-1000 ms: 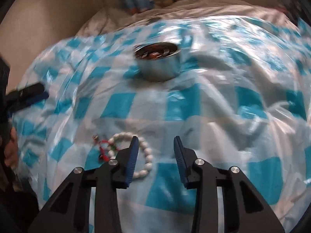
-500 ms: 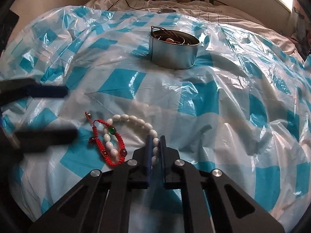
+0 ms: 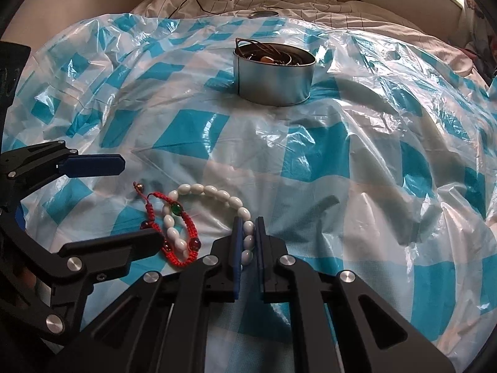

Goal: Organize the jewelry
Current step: 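Move both tools back to the white pearl and red cord bracelets, then grasp the red cord bracelet with the left tool while the right tool grasps the pearl bracelet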

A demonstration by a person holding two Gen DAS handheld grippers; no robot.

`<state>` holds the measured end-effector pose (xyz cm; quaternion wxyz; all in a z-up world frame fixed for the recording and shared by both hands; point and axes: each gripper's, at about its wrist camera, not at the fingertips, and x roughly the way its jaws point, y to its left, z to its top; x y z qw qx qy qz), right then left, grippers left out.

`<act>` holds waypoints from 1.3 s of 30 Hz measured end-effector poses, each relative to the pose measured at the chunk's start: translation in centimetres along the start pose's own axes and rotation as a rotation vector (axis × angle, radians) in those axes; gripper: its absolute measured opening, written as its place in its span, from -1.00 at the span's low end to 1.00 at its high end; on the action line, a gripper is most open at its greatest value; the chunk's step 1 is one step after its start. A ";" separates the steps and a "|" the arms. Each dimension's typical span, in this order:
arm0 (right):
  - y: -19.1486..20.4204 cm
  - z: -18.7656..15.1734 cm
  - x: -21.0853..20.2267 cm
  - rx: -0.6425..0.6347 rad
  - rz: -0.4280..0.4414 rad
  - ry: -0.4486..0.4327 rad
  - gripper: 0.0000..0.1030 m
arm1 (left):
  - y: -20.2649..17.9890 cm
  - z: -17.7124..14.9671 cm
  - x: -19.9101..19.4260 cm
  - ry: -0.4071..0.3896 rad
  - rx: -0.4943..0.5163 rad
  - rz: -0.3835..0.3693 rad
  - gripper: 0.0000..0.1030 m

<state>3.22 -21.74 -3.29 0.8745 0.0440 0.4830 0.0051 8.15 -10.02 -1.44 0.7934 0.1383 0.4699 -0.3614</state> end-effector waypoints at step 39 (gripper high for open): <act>-0.4 0.3 0.0 0.003 -0.047 -0.020 -0.07 | 1.5 0.7 0.1 -0.042 -0.010 0.057 0.51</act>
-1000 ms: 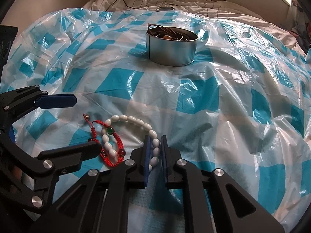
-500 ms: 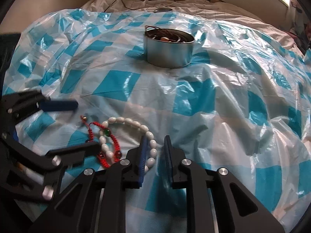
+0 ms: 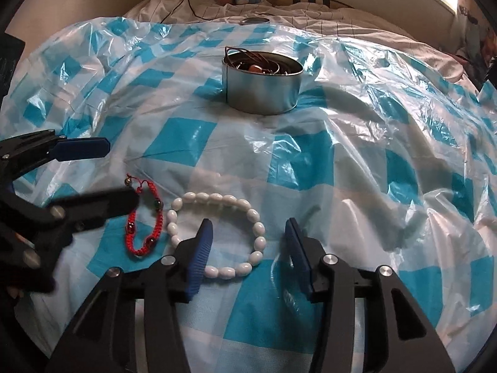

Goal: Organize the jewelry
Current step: 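Grasp the red cord bracelet with the left tool while the right tool grasps the pearl bracelet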

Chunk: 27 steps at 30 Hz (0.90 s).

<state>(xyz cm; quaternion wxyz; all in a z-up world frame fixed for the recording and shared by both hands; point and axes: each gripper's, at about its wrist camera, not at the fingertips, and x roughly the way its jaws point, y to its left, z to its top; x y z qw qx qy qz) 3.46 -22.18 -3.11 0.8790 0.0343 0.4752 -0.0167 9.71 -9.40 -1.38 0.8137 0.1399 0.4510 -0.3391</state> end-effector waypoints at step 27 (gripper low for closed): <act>-9.4 2.6 -3.7 0.586 0.634 -0.316 -0.84 | 4.9 3.6 -5.4 -0.155 -0.163 -0.136 -0.88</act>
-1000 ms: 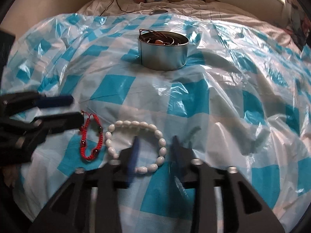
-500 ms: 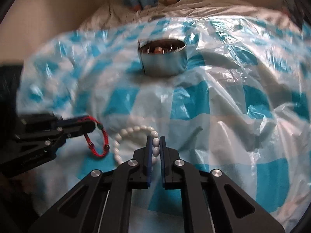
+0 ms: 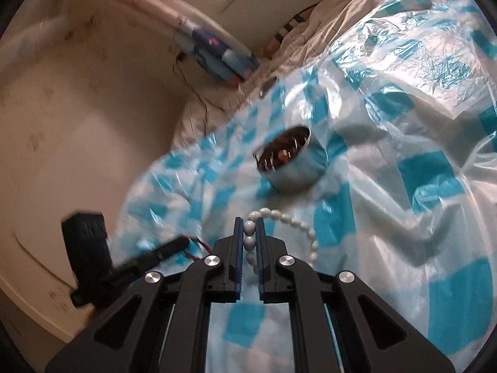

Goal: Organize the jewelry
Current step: 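Grasp the red cord bracelet with the left tool while the right tool grasps the pearl bracelet, then carry both bracelets into the silver tin and open both tools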

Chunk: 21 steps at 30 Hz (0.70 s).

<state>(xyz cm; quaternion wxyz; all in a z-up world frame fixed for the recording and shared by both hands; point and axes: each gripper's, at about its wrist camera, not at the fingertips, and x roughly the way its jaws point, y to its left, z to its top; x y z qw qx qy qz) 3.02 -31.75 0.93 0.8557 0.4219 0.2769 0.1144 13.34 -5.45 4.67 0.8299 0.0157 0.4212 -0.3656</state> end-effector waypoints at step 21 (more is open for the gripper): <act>-2.2 4.2 2.6 0.112 0.073 -0.065 -0.84 | -1.4 11.9 9.0 -0.106 -0.077 -0.072 -0.87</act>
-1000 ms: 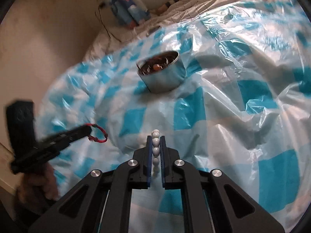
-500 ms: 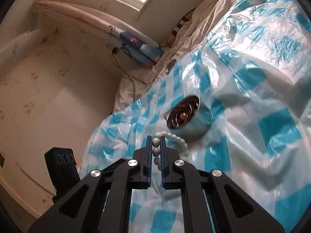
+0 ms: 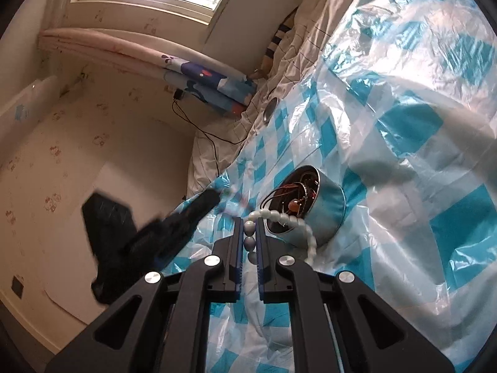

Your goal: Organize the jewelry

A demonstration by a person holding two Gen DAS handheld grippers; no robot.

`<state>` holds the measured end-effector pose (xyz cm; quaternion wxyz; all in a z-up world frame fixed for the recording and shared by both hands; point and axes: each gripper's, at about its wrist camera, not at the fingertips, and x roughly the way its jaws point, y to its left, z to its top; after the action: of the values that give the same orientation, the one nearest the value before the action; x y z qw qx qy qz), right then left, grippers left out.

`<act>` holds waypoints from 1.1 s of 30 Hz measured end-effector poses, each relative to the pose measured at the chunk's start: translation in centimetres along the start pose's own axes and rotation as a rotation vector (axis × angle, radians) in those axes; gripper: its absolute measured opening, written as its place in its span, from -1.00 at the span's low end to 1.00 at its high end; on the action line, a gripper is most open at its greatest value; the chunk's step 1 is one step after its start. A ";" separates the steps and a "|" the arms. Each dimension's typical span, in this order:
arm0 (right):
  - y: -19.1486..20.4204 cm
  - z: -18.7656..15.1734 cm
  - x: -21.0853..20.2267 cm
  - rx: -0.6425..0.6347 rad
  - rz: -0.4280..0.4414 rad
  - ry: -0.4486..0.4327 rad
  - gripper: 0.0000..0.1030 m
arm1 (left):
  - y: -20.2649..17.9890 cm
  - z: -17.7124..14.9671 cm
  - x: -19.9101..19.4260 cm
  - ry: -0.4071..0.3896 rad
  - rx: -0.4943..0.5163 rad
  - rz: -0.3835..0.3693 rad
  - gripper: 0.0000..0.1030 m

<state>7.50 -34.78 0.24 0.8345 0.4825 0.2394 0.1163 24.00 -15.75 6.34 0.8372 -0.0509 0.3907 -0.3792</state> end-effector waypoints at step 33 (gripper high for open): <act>4.2 1.5 12.5 -0.316 -0.334 0.096 -0.07 | 7.4 -5.1 -7.4 -0.044 -0.288 0.122 0.51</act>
<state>19.19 -28.45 0.88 0.8950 0.2935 0.3341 0.0356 21.87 -4.40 4.52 0.8510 -0.1549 0.4252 -0.2665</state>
